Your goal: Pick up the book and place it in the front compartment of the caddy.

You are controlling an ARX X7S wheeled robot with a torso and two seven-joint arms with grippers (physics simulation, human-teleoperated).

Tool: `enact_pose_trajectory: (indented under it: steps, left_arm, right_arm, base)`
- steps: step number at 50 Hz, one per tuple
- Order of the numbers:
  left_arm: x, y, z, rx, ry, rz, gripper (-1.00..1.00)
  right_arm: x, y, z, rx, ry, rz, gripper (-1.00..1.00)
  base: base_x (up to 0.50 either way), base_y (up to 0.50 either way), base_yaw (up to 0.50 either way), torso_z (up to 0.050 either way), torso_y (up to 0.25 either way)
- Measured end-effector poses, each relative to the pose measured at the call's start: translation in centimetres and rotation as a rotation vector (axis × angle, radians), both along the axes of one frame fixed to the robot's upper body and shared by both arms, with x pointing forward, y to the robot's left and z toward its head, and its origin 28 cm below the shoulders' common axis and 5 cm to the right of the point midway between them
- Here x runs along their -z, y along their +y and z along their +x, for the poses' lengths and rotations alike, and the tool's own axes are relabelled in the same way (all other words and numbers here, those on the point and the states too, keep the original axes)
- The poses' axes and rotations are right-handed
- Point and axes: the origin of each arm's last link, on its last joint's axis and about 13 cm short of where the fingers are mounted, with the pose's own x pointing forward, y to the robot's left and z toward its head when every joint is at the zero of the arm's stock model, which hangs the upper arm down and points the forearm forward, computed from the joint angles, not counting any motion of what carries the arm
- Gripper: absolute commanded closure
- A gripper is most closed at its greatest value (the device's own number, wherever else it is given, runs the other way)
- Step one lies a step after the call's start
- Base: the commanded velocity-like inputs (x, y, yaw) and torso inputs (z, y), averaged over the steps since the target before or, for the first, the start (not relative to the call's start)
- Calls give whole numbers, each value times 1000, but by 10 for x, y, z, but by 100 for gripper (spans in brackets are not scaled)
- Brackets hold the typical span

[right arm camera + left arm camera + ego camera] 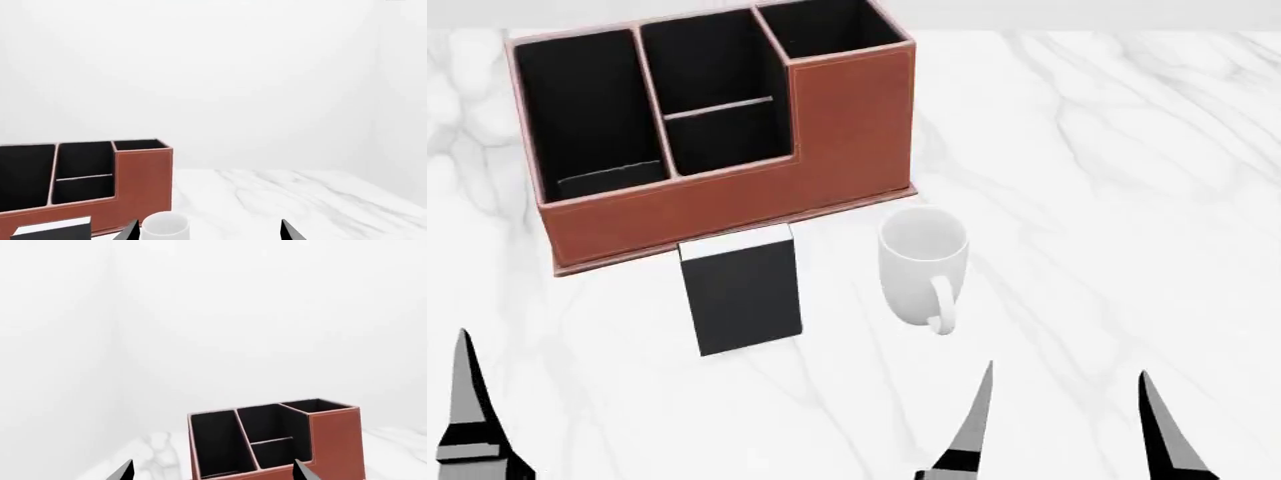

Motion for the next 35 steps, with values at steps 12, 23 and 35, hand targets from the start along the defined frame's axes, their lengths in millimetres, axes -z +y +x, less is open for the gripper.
enact_pose_trajectory:
  steps: [12,23,35]
  left_arm:
    - [-3,3,-2,-18,-16,-5,-100]
    - [-6,3,-3,-15,-21,0,-100]
    - [-6,3,-4,-6,-22,6,-100]
  right_arm:
    - [-1,-2,0,19,1,-9,-100]
    - [-1,-1,-1,10,1,-14,-100]
    - [-2,-1,0,3,2,-14,-100]
  base:
    - [0,0,0,0,0]
    - [458,0,0,0,0]
    - [500,0,0,0,0]
